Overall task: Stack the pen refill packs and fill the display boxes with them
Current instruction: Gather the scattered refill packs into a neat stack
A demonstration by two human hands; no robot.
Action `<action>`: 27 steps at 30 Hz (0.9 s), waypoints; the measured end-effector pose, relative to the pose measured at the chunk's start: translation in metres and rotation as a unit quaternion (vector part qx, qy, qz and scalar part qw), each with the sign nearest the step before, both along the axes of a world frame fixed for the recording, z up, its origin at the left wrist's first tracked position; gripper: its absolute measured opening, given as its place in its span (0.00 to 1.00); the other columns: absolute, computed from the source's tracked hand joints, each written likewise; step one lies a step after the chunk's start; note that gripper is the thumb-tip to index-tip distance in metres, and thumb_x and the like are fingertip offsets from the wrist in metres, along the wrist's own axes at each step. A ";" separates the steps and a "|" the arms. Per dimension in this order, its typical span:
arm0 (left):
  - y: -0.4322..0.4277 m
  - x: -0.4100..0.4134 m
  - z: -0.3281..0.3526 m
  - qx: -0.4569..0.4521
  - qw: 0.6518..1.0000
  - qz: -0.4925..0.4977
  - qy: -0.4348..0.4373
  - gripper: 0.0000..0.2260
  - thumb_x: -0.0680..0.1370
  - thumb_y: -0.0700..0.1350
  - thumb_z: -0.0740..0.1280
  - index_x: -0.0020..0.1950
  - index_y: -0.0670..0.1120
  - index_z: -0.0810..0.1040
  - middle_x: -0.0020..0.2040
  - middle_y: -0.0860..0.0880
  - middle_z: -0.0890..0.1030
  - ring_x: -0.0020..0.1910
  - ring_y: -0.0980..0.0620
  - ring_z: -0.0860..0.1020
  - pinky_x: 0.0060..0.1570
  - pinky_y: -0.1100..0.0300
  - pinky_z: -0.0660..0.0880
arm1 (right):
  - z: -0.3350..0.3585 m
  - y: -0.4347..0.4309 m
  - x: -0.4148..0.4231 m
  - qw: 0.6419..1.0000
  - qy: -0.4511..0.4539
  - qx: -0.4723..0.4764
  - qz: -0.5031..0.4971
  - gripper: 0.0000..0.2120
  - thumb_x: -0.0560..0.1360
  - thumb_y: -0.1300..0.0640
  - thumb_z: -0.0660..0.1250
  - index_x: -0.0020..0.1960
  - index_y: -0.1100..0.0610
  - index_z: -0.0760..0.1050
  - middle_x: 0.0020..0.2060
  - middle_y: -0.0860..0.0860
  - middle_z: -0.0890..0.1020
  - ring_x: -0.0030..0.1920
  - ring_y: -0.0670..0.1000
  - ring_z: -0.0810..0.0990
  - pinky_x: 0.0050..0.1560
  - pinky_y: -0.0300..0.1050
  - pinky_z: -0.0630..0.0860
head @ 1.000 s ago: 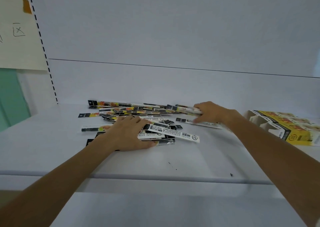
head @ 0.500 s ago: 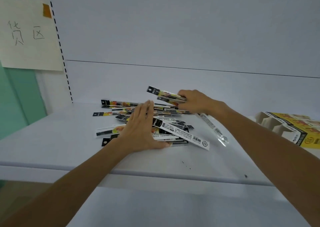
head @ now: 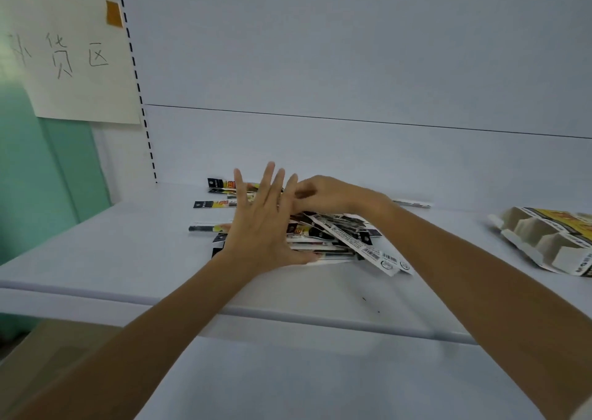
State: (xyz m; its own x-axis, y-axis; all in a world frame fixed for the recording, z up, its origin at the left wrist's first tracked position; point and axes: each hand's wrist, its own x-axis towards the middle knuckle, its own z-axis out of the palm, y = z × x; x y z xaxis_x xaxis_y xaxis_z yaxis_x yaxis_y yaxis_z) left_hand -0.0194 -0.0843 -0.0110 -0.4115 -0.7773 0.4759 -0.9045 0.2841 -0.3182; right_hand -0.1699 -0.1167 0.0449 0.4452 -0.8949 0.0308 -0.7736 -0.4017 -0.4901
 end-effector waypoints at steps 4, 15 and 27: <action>-0.007 -0.002 -0.001 0.116 0.993 -0.002 0.029 0.52 0.63 0.79 0.50 0.76 0.46 0.46 0.74 0.45 0.61 0.75 0.46 0.54 0.70 0.39 0.37 | 0.014 0.009 -0.026 0.997 0.033 0.054 -0.039 0.41 0.65 0.35 0.68 0.72 0.51 0.63 0.70 0.48 0.68 0.70 0.49 0.65 0.69 0.47 0.61; -0.017 -0.002 0.008 0.215 0.976 -0.023 0.026 0.49 0.62 0.78 0.55 0.74 0.48 0.55 0.72 0.48 0.64 0.71 0.46 0.63 0.69 0.37 0.51 | -0.002 0.007 -0.038 0.929 0.360 0.069 -0.048 0.62 0.55 0.36 0.77 0.75 0.44 0.40 0.75 0.46 0.58 0.74 0.52 0.57 0.71 0.56 0.60; -0.018 0.001 0.010 0.211 0.976 -0.051 0.016 0.51 0.60 0.79 0.52 0.74 0.49 0.56 0.73 0.48 0.63 0.71 0.47 0.61 0.71 0.43 0.53 | -0.002 0.011 -0.084 0.940 0.288 0.151 -0.102 0.50 0.64 0.46 0.76 0.75 0.44 0.47 0.74 0.48 0.59 0.73 0.52 0.58 0.71 0.51 0.58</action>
State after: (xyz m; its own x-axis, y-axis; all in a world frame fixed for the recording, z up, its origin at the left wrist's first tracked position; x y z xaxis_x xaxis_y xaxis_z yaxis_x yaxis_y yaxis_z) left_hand -0.0180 -0.1024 -0.0005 -0.4869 -0.8629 0.1357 -0.8723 0.4724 -0.1258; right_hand -0.2538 -0.1061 0.0432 0.1282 -0.8931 -0.4313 -0.9915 -0.1258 -0.0342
